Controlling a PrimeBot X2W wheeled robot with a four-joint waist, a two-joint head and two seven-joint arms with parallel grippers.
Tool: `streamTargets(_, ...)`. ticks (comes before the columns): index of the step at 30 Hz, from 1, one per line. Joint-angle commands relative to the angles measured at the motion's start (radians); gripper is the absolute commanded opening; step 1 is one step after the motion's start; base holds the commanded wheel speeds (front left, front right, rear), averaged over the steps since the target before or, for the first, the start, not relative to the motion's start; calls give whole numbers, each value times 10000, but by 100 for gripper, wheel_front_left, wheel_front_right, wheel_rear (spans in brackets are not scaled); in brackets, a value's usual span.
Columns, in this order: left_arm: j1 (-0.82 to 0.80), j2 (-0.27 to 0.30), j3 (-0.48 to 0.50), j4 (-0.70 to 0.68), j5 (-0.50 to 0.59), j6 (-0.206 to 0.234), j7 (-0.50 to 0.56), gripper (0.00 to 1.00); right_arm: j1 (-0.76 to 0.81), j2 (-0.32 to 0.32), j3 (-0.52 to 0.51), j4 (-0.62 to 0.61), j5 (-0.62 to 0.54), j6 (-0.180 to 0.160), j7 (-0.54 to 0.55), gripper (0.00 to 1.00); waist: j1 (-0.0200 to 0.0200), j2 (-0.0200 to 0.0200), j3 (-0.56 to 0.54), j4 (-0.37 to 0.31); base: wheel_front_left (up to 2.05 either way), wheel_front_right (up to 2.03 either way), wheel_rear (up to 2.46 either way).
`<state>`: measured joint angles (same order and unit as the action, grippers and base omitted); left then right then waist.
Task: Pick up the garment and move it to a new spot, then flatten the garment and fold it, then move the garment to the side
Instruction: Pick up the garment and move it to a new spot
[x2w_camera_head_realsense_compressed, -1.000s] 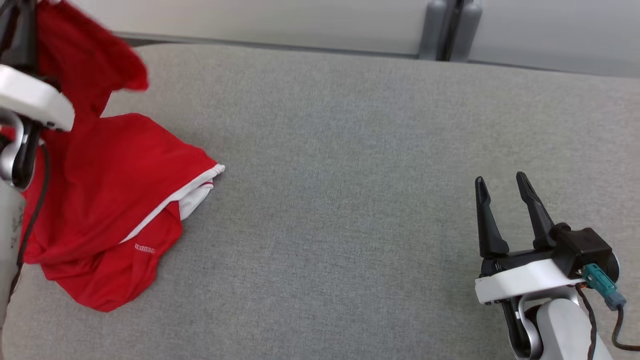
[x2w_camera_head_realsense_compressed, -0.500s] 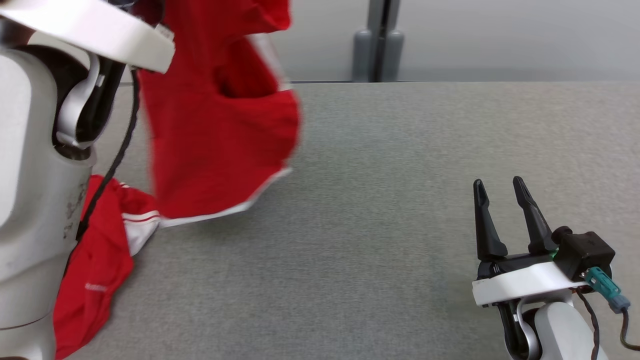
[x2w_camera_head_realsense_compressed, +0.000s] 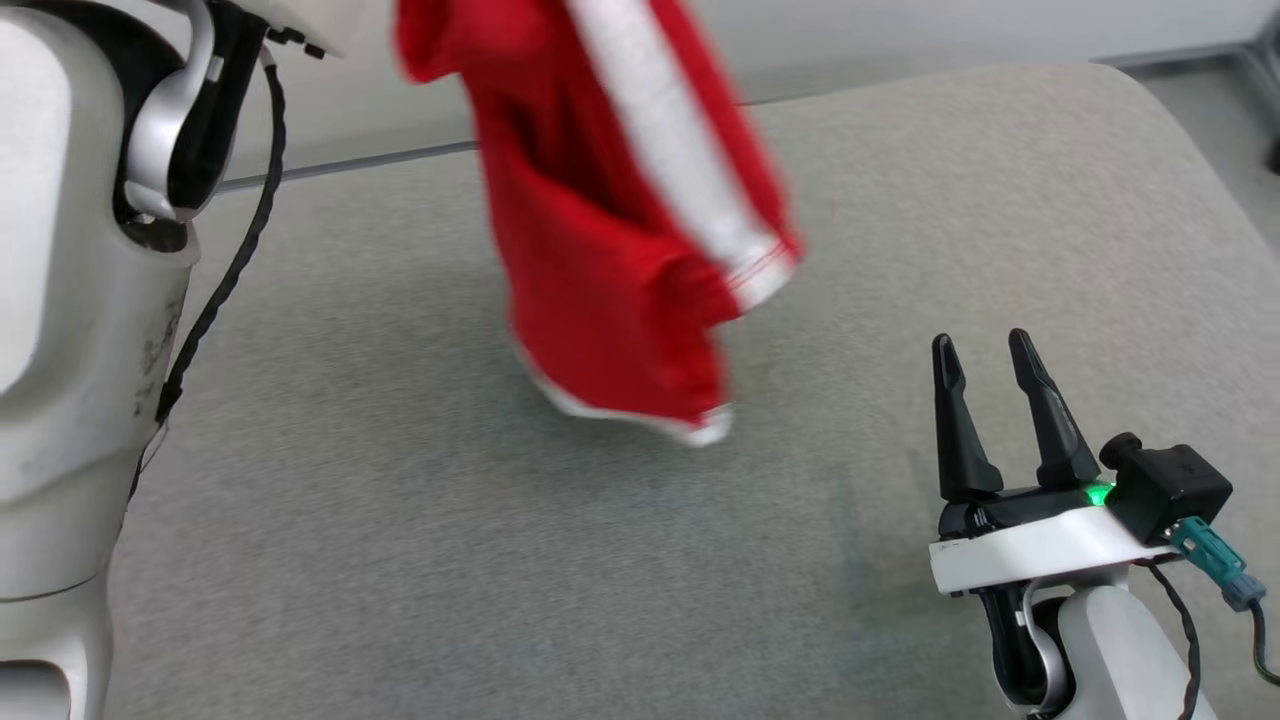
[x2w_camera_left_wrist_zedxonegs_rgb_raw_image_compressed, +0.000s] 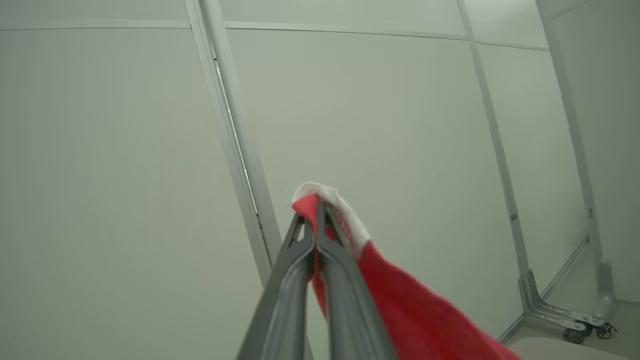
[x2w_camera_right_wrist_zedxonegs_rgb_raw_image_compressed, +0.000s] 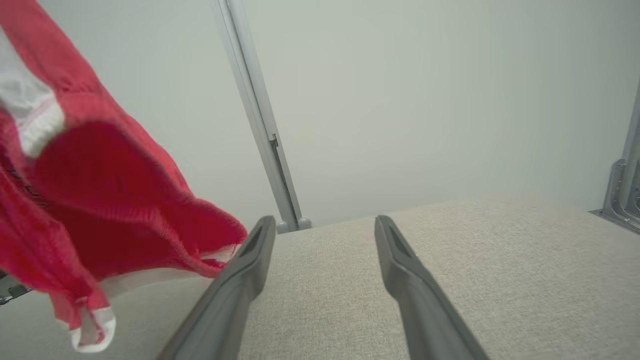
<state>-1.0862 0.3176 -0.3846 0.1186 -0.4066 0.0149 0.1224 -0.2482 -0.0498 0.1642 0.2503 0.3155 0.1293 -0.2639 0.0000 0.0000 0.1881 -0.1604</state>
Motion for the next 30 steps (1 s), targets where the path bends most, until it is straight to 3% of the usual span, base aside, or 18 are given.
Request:
streamTargets(1, -167, -65, -115, 219, 74, -58, 0, 0, -130, -11, 41, -49, 105, 26, -10, 100, 0, 0, 496, -782, 0, 0, 0)
streamTargets(8, -65, -670, -853, 1100, 277, -251, -362, 0, -172, -13, 177, -134, 358, 26, -10, 100, 0, 0, 906, -1455, 0, 0, 0)
streamTargets(12, 391, -1445, -1619, 1556, 390, -357, -812, 0, -92, -13, 169, -139, 369, 26, -10, 100, 0, 0, 964, -1571, 0, 0, 0)
streamTargets(19, 1598, -2544, -3820, 2114, 375, -834, -1453, 0, -87, -11, -25, 5, 219, 26, -10, 100, 0, 0, 849, -1365, 0, 0, 0)
streamTargets(20, 1783, -2573, -4116, 2183, 289, -871, -1517, 7, -113, -18, -68, 43, 190, 26, -10, 100, 0, 0, 826, -1310, 0, 0, 0)
streamTargets(21, 1901, -2595, -4473, 2229, 234, -943, -1567, 67, -152, -21, -77, 75, 147, 26, -10, 100, 0, 0, 809, -1262, 0, 0, 0)
streamTargets(22, 2054, -2637, -4861, 2277, 105, -1044, -1600, 100, -184, -15, -86, 87, 132, 26, -10, 100, 0, 0, 790, -1206, 0, 0, 0)
streamTargets(26, 2386, -2640, -5997, 2474, -367, -1248, -1409, 100, -231, -15, -94, 73, 58, 26, -10, 100, 0, 0, 771, -929, 0, 0, 0)
streamTargets(30, 2324, -2646, -6156, 2829, -577, -1096, -1572, 100, -210, -16, -164, 34, -81, 26, -10, 100, 0, 0, 769, -491, 0, 0, 0)
